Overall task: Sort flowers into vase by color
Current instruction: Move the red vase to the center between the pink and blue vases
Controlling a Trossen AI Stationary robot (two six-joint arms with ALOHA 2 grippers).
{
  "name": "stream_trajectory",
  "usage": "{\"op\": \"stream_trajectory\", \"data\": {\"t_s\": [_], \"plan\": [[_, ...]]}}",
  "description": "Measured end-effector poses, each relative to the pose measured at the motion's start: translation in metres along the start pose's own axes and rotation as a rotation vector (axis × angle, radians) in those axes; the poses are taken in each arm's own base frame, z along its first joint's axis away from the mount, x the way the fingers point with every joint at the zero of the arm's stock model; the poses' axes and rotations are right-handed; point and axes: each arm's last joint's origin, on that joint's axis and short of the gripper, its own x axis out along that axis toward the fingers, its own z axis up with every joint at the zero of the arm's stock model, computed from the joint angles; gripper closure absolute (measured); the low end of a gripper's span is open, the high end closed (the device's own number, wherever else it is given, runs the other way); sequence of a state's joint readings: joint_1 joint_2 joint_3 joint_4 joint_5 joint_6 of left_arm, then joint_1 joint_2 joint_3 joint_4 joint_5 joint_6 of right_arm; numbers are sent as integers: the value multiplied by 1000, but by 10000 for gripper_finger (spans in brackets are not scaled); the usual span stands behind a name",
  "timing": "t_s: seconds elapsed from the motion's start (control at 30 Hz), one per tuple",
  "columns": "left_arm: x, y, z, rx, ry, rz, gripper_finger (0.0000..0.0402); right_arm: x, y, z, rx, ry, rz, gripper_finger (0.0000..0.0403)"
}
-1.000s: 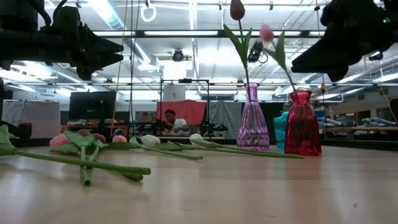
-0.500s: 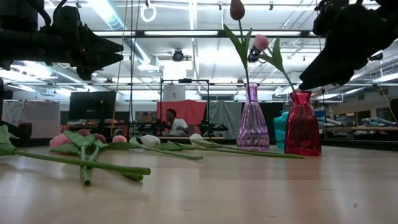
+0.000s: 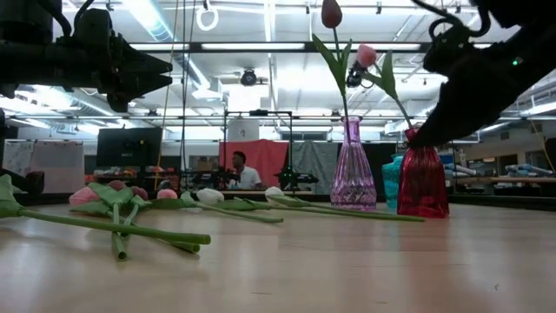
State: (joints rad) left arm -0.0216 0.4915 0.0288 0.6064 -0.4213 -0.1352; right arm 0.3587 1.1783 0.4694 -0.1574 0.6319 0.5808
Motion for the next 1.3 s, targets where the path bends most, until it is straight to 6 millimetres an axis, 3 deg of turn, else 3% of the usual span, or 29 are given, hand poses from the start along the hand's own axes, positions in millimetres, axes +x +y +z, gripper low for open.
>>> {"op": "stream_trajectory", "data": {"t_s": [0.23,0.37,0.77,1.3], "plan": [[0,0,0,1,1,0,214,10,-4,-1,4,40,-31,188],[0,0,0,1,1,0,214,15,-8,0,-2,31,-77,209],[0,0,0,0,1,-3,214,30,-34,5,40,43,-182,210],[0,0,0,-1,-1,-3,214,60,-65,29,-39,-43,-155,210]]}}
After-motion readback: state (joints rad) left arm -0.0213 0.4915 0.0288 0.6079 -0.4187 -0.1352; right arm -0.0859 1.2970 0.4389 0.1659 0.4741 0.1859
